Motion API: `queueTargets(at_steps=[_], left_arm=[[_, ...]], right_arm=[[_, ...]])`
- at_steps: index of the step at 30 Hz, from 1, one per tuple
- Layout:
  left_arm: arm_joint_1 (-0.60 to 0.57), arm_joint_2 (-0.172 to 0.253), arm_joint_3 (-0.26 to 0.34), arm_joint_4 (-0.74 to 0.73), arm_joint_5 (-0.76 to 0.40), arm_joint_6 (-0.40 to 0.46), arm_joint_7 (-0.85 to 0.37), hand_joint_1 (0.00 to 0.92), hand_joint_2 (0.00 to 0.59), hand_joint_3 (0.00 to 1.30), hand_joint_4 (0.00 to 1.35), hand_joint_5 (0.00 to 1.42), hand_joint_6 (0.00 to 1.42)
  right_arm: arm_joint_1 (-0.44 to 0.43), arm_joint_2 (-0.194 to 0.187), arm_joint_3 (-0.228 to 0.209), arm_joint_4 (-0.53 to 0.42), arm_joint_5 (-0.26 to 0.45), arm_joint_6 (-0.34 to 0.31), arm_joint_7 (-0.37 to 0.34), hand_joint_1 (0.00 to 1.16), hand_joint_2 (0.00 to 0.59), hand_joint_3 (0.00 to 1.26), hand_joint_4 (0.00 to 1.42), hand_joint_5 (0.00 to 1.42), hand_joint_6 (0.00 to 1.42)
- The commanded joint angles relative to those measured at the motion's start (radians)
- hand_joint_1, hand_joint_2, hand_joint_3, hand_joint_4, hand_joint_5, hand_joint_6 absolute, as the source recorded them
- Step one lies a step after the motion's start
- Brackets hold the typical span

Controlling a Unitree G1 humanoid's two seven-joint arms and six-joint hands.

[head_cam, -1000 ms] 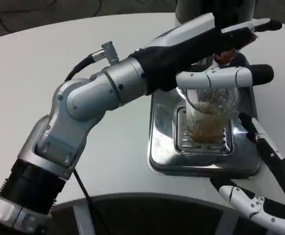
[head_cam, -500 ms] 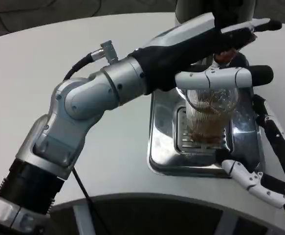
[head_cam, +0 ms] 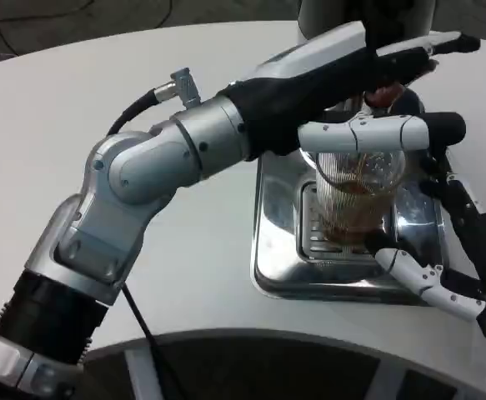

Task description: Grasp the cup under the faucet to collect the drink, then remove the cup.

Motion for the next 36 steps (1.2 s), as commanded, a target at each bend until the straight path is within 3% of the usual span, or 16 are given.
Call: queueTargets(at_steps=[1,15,36], left_arm=[[0.031,0.015,-0.017,0.001,0.022,0.008,-0.028,0.0,0.104,0.08,0.0,0.08,0.11],[0.028,0.022,-0.01,0.003,0.015,0.001,-0.028,0.0,0.104,0.09,0.0,0.1,0.11],[0.012,0.018,-0.013,0.05,0.016,-0.027,-0.031,0.0,0.107,0.09,0.01,0.1,0.11]], right_arm=[[-0.022,-0.009,-0.004,0.049,0.028,-0.038,-0.002,0.69,0.212,0.0,0.05,0.12,0.0],[-0.15,-0.023,0.016,0.219,0.053,-0.091,-0.011,0.73,0.205,0.0,0.07,0.13,0.0],[-0.255,-0.015,0.06,0.332,0.05,-0.097,-0.021,0.7,0.214,0.02,0.08,0.15,0.0]])
